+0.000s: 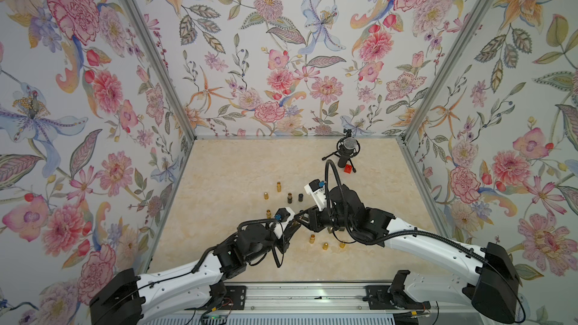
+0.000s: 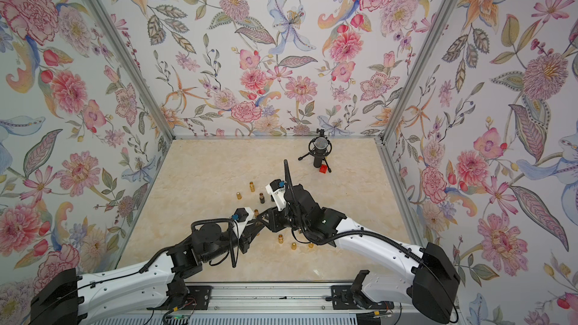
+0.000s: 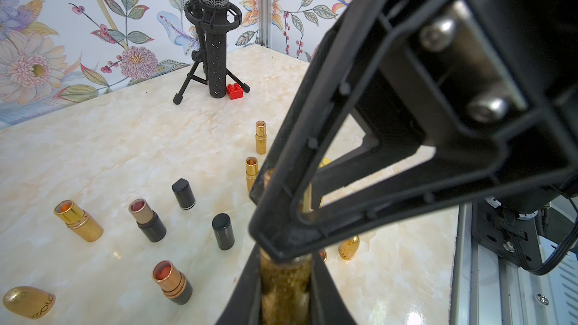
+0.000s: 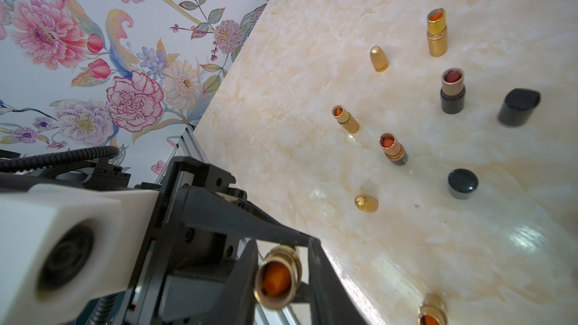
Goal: Open the lipstick cap
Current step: Place the lipstick at the center of the board.
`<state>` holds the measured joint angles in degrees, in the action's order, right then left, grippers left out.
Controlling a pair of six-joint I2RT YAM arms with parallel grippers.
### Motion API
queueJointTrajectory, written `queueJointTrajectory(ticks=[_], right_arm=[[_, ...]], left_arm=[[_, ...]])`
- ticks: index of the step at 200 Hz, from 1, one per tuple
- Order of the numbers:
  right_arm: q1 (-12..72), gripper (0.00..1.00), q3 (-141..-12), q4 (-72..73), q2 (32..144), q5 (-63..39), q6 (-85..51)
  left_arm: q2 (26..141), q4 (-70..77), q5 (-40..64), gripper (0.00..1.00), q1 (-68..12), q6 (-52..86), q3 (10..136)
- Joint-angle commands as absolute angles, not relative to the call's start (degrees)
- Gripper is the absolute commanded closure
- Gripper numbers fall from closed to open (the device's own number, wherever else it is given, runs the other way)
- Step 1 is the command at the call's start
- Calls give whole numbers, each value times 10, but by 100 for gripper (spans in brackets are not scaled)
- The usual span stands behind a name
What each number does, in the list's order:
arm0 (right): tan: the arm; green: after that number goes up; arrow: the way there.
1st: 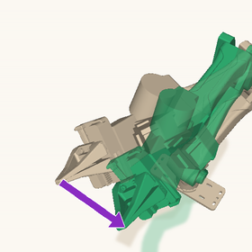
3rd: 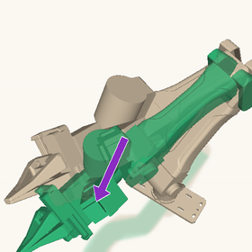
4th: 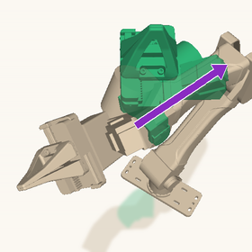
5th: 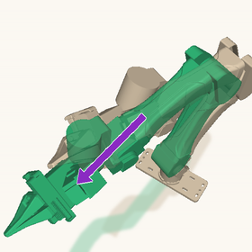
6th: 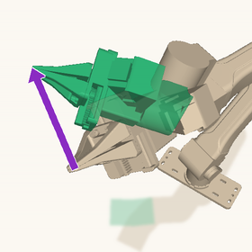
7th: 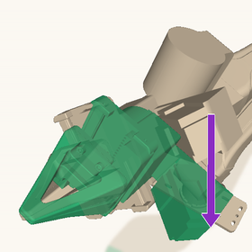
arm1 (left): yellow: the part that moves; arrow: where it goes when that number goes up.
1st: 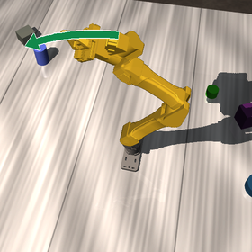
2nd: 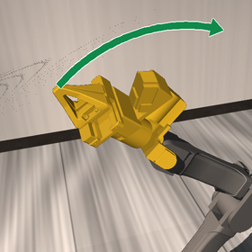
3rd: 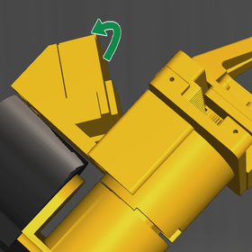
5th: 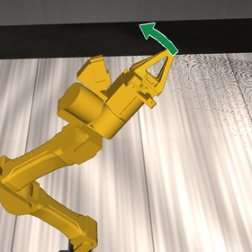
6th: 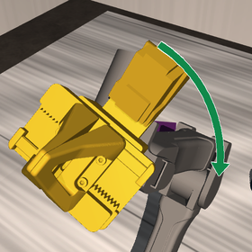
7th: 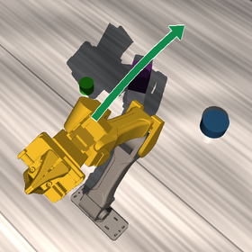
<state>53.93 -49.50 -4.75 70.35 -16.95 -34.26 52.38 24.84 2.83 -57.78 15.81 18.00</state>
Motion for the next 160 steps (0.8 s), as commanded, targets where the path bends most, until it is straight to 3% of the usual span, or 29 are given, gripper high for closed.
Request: queueJointTrajectory(ticks=[1, 83, 88, 105, 145, 160], right_arm=[[540, 75, -507, -34, 706, -169, -340], [541, 80, -497, -33, 694, -150, -337], [541, 80, -495, -33, 693, -146, -337], [540, 80, -489, -33, 684, -130, -332], [542, 80, -472, -62, 661, -71, -310], [554, 80, -468, -82, 657, -38, -288]], left_arm=[[518, 247, 34, 96, -587, 148, 195], [511, 242, 27, 85, -588, 150, 195], [510, 240, 26, 80, -587, 150, 196], [503, 228, 20, 46, -587, 155, 196], [458, 179, -2, 12, -587, 185, 189], [433, 148, -24, 10, -587, 206, 188]])
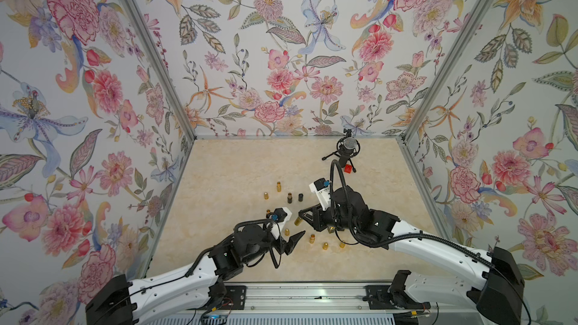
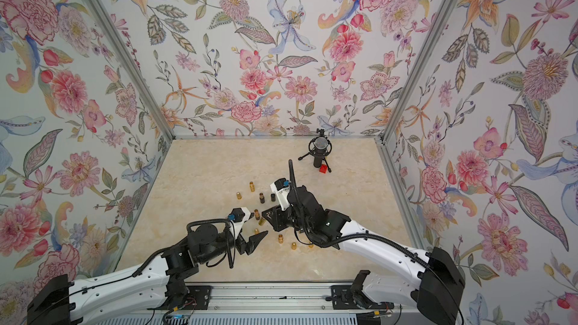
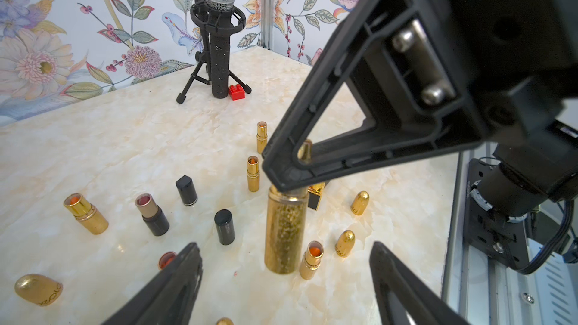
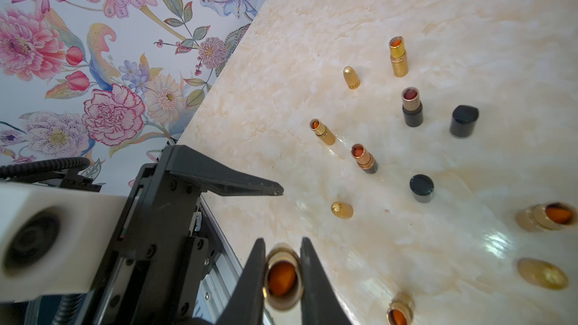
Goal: Open the lipstick cap
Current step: Place the lipstick at the center of the board.
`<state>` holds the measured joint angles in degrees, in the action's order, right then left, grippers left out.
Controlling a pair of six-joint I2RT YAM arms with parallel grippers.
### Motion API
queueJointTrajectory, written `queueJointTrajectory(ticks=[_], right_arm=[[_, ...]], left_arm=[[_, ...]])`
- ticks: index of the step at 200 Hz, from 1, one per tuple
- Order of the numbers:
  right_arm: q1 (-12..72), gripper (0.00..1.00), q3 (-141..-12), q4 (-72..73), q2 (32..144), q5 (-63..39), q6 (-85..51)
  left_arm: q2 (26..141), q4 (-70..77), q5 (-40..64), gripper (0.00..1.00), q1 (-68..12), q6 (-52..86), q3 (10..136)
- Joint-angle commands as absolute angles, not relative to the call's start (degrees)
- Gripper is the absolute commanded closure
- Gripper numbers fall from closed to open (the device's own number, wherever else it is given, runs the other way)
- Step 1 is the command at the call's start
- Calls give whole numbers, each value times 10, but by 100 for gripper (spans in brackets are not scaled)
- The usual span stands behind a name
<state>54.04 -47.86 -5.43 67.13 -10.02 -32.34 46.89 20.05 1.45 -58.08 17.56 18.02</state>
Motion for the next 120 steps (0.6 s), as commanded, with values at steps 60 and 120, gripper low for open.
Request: queueJointTrajectory(ticks=[60, 120], right_arm=[[661, 79, -419, -90, 678, 100, -199], [760, 79, -357, 0, 741, 185, -156]], left_arm=[[321, -5, -196, 1, -567, 322, 198], [312, -66, -229, 1, -502, 371, 192]])
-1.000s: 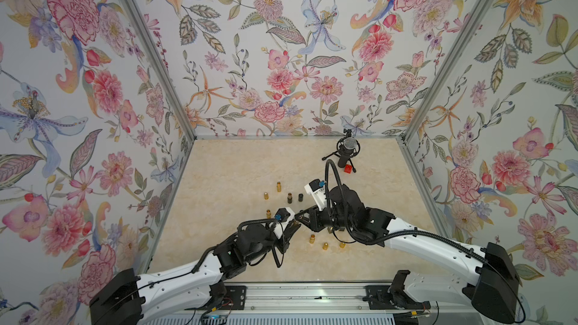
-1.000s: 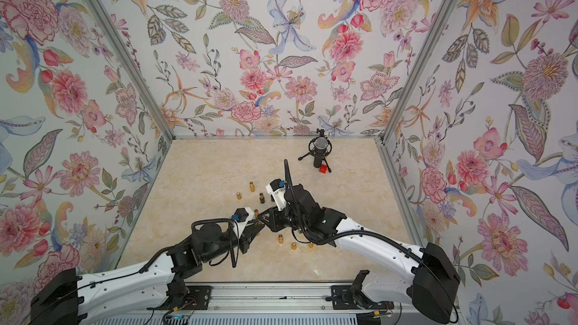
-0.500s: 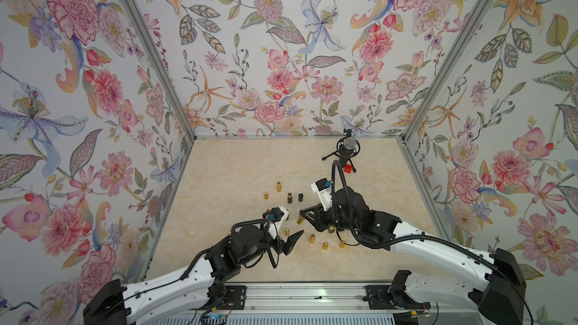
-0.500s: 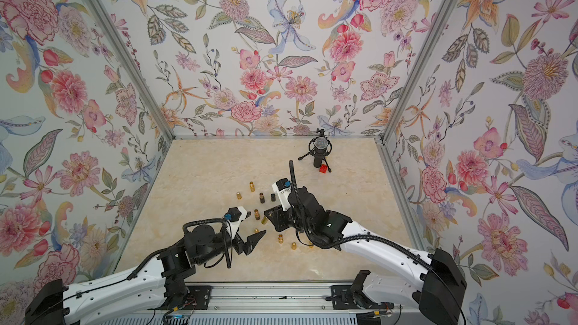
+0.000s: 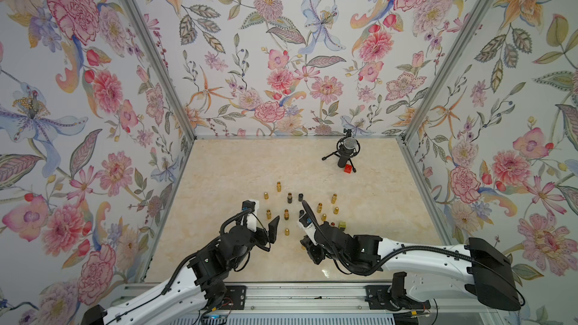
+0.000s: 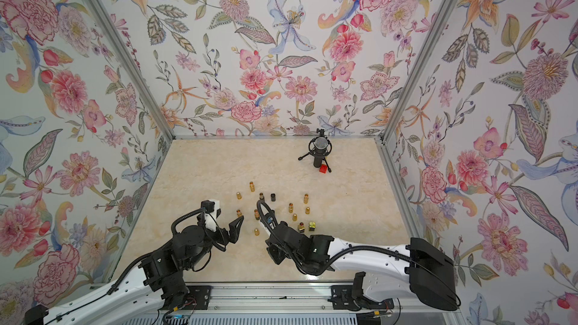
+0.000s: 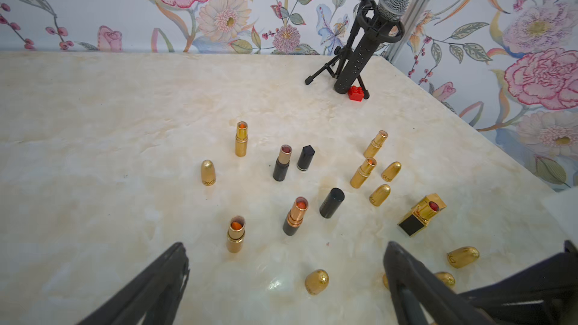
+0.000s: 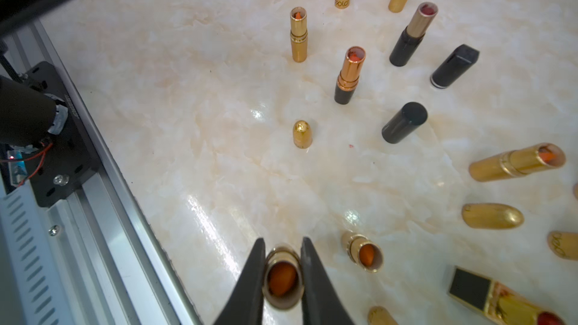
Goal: Open the lipstick cap
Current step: Place the lipstick at the center of the board.
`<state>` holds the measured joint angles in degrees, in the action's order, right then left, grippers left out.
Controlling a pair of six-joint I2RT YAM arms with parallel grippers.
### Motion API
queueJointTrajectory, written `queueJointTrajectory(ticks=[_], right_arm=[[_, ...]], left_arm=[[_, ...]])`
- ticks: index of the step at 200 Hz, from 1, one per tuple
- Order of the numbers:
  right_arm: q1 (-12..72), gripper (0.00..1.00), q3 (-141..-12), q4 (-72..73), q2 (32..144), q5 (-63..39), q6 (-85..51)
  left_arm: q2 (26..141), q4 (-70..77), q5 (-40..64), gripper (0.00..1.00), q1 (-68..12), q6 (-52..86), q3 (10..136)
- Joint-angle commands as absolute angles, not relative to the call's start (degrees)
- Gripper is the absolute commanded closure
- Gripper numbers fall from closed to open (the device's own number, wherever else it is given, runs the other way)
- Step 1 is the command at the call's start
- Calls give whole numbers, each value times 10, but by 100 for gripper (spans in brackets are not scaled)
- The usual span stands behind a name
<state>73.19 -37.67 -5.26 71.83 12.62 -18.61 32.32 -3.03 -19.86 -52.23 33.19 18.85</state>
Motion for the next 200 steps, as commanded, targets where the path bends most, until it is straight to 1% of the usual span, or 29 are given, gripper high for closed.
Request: queueJointTrajectory(ticks=[1, 30, 59, 111, 200], right_arm=[[762, 79, -357, 1, 742, 186, -156], [789, 79, -355, 21, 792, 206, -146], [794, 79, -359, 37, 823, 208, -144], [791, 78, -344, 59, 824, 211, -141], [787, 74, -332, 62, 824, 202, -150]], left_arm=[[312, -66, -228, 1, -502, 371, 192], [304, -59, -219, 1, -489, 369, 184], [312, -55, -213, 1, -486, 362, 187], [331, -47, -208, 1, -485, 360, 187], [323, -53, -209, 1, -485, 361, 184]])
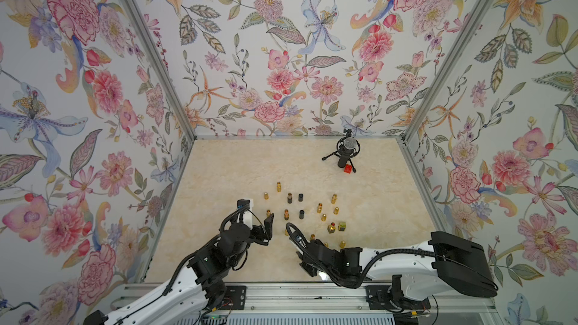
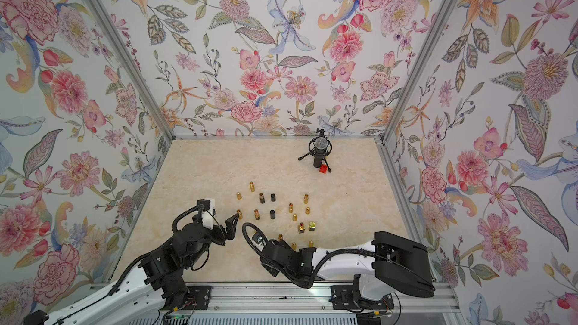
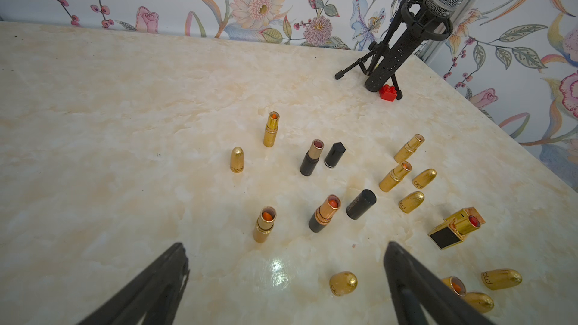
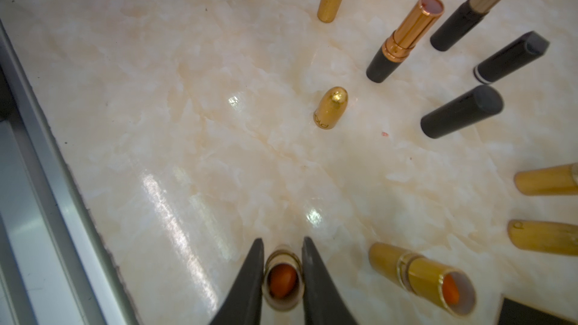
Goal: Open the lipstick cap
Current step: Place the lipstick at the center of the board.
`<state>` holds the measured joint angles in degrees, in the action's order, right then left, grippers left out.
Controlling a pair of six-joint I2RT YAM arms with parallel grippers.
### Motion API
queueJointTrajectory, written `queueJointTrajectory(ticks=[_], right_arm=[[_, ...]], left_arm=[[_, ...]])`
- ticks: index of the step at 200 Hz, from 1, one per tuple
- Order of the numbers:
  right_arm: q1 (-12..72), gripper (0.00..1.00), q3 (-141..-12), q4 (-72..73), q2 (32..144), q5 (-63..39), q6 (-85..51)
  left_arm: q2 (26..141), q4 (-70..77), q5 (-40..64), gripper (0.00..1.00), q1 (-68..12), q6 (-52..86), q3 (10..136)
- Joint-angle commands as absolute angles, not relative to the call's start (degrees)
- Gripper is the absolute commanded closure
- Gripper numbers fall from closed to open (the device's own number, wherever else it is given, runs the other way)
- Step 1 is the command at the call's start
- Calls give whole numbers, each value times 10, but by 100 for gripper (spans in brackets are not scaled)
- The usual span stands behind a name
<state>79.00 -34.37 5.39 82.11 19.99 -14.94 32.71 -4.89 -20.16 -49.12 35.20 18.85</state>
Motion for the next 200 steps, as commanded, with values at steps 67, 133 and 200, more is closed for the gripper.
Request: queueJointTrajectory(ticks=[67, 133, 200], right_arm=[[782, 71, -330, 61, 820, 208, -156], [768, 62, -343, 49, 796, 205, -153], [746, 45, -417, -17, 705, 189, -138]], left_arm=[[322, -53, -207, 1, -485, 362, 184], [323, -49, -207, 1, -485, 361, 185], [327, -65, -231, 1, -478, 345, 224]])
